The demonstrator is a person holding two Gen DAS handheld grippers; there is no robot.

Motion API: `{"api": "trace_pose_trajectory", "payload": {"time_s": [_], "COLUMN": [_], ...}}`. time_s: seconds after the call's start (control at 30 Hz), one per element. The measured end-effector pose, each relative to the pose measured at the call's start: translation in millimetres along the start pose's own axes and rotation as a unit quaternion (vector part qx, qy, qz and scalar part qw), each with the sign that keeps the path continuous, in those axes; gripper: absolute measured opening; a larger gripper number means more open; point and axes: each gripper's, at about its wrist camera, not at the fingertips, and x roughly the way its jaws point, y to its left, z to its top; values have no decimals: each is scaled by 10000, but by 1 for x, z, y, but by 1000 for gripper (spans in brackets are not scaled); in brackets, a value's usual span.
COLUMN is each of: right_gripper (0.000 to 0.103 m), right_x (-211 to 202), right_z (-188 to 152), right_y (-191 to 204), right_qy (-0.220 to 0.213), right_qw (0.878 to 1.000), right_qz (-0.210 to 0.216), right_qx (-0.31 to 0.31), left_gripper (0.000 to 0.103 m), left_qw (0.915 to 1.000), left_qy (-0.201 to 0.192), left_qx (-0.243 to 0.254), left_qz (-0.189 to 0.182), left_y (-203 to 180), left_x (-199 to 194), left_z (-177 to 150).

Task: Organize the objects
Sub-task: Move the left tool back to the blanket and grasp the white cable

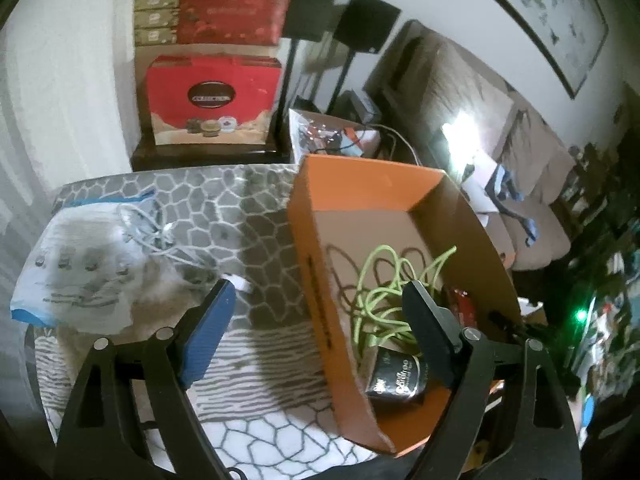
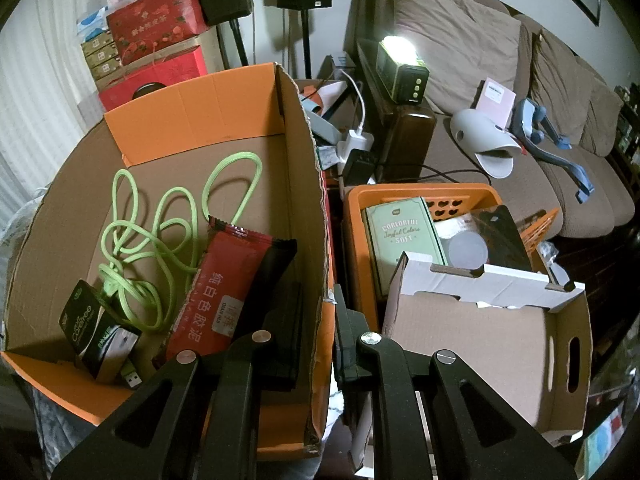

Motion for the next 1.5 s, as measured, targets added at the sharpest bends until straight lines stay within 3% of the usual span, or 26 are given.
{"api": "trace_pose_trajectory", "payload": {"time_s": [0.37,0.8,0.9,1.27,1.5], "right_gripper": [11,11,11,11,11], "right_x": [0,0,-1,-1,-1], "right_z": [0,-1,-1,-3,-3], "right_y": [0,-1,-2,-3,-3], "right_qy": [-1,-2,-5,-6,-5], "right_qw": [10000,10000,10000,10000,10000], "right_qz": [-3,-15,-23,-56,-59], "right_qx": [0,-8,-4,-24,-28], "left_gripper": [83,83,83,83,83], "left_qw": [9981,9892,9883,9916,9897], "left_qy": [-151,-191,-181,157,492], "left_qx": [-396,-591,-684,-754,-705], "left_qz": [458,1329,1351,1034,1147], "left_y": [67,140,153,146,128], "left_x": [-23,-37,-37,-3,43], "left_z": [2,-2,-2,13,28]}}
